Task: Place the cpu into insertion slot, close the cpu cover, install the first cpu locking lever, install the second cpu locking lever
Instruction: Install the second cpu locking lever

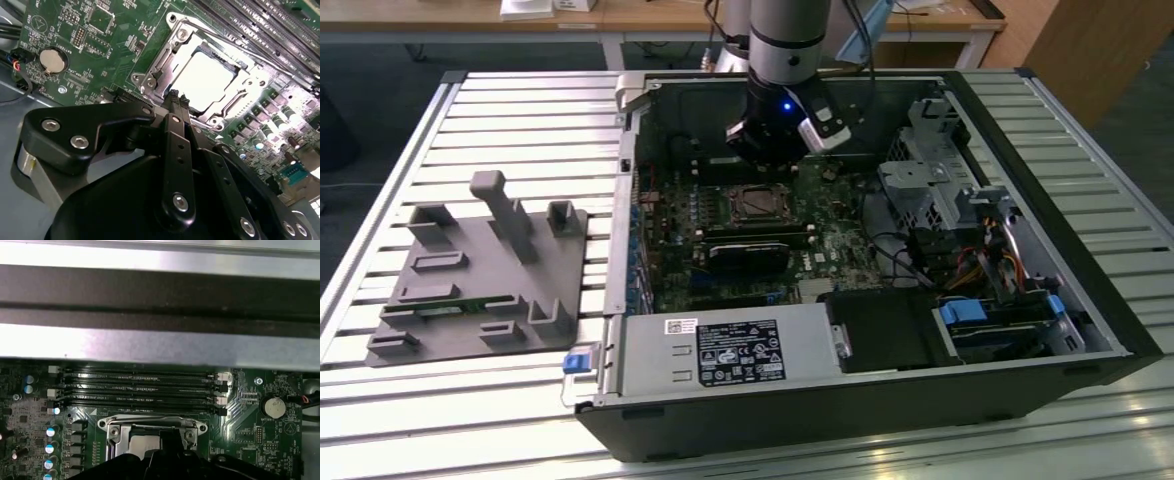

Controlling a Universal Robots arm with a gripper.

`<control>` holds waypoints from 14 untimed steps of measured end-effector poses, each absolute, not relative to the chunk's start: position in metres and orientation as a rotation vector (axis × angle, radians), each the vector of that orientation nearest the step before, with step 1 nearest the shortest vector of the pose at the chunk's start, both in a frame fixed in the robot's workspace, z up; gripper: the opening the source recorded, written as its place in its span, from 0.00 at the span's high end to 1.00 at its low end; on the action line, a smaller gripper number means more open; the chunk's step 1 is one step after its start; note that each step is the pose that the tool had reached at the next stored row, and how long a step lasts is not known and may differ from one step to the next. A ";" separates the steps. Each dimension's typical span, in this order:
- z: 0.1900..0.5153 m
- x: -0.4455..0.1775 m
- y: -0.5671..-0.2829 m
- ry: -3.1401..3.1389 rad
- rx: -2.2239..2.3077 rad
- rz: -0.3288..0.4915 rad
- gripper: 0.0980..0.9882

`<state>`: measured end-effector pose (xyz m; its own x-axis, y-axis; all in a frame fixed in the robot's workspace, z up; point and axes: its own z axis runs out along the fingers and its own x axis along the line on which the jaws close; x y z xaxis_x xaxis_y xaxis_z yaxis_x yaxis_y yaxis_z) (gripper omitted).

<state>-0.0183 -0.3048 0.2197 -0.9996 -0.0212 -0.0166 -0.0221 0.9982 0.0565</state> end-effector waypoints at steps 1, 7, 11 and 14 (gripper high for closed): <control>0.220 -0.018 -0.305 3.124 -0.034 0.088 0.99; 0.236 -0.018 -0.305 3.124 -0.034 0.089 0.99; 0.246 -0.018 -0.305 3.125 -0.034 0.084 0.99; 0.246 -0.018 -0.308 3.125 -0.034 0.081 0.99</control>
